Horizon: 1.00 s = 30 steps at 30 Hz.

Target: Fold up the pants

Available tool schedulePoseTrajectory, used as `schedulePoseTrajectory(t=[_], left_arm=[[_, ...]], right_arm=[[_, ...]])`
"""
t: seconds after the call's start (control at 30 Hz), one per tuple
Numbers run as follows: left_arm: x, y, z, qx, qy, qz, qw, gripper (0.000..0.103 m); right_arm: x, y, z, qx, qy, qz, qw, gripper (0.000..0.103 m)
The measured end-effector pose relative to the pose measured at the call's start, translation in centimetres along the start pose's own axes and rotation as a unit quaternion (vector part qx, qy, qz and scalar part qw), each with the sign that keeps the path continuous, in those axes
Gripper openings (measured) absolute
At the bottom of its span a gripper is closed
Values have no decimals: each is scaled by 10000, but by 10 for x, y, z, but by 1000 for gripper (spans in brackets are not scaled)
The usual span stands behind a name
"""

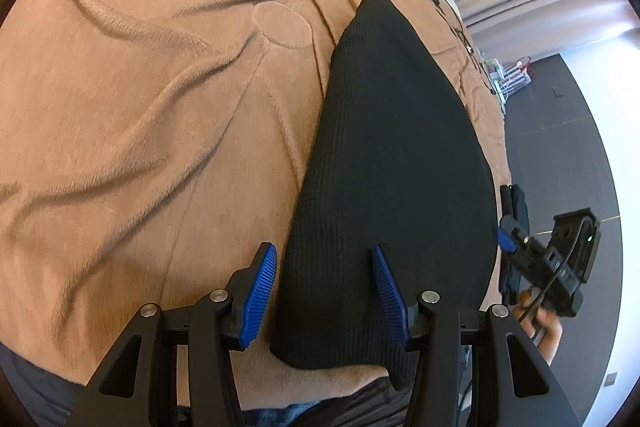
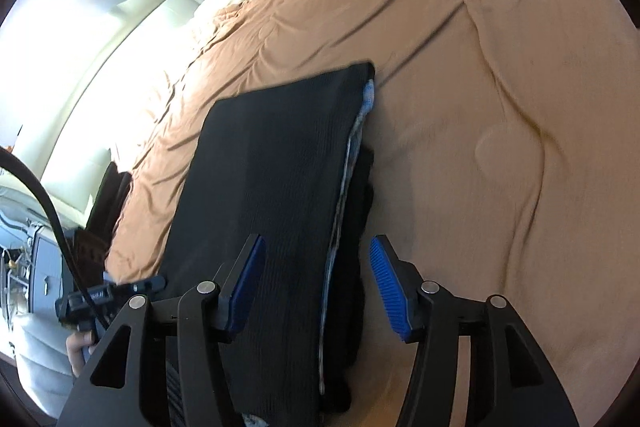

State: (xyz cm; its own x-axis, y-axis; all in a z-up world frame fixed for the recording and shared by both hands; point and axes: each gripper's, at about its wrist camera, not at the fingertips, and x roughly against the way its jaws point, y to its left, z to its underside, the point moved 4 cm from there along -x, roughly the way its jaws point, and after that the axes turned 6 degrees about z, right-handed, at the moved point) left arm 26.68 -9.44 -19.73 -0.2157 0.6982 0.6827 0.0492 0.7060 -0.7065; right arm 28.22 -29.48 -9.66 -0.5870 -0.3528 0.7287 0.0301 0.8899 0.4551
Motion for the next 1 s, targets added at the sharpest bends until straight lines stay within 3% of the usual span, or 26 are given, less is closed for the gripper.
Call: schedulePoseTrajectory(t=[0.27, 0.37, 0.43, 0.57, 0.8, 1.0], left_arm=[[2, 6, 12, 58, 62, 224, 9997, 52], [-4, 7, 13, 106, 105, 360, 9992, 52], [-4, 7, 15, 97, 98, 354, 9993, 35], [1, -1, 15, 46, 24, 330, 9994, 19], [34, -13, 9, -164, -268, 244, 9992, 16], [60, 1, 17, -245, -301, 13, 9992, 16]], right_arm=[[-7, -5, 31, -60, 204, -414, 9989, 53], [-12, -11, 36, -83, 179, -335, 9992, 53], [-12, -15, 36, -191, 160, -376, 9990, 53], [-10, -18, 41, -269, 141, -316, 9990, 51], [-9, -1, 51, -355, 187, -352, 9986, 41], [-15, 18, 65, -300, 280, -495, 9979, 36]])
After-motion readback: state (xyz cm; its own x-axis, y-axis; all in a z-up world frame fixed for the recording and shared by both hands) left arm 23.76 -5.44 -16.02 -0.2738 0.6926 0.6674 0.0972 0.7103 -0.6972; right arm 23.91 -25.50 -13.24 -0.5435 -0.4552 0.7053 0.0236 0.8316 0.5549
